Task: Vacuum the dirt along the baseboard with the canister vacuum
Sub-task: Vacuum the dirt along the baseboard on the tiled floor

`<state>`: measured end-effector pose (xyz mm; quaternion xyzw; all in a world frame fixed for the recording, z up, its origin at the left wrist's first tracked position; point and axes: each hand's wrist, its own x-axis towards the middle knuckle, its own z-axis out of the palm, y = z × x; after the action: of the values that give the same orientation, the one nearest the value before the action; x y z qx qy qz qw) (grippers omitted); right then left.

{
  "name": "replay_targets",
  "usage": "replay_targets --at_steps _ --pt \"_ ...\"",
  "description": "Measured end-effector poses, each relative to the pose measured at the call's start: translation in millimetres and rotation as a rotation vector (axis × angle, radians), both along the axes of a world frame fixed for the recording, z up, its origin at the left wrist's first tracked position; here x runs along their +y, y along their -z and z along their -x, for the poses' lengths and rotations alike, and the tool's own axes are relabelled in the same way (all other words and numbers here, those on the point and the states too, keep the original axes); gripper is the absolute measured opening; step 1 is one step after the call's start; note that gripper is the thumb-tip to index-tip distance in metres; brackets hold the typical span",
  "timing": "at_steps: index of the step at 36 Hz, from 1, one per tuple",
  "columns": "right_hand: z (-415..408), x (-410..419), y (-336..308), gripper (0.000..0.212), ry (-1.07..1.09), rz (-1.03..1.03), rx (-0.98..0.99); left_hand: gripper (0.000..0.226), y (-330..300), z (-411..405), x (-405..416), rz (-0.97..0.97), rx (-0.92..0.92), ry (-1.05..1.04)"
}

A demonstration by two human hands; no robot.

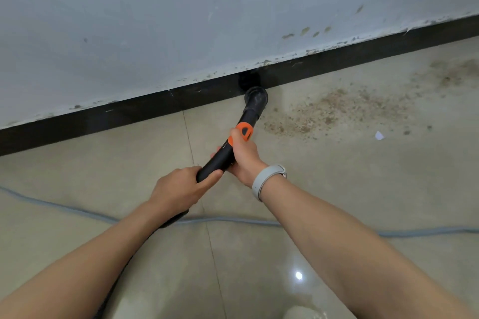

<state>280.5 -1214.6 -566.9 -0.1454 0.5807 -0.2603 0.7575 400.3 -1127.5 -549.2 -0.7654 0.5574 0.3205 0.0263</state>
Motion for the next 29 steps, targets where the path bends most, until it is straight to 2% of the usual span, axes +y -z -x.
replay_targets --at_steps 18,29 --pt "116.3 -84.0 -2.9 0.013 0.123 0.078 0.030 0.052 -2.1 103.4 -108.0 -0.030 -0.021 0.185" --pt "186.4 -139.8 -0.3 0.015 0.205 0.054 0.079 0.053 -10.4 166.4 -167.9 -0.094 0.090 0.234"
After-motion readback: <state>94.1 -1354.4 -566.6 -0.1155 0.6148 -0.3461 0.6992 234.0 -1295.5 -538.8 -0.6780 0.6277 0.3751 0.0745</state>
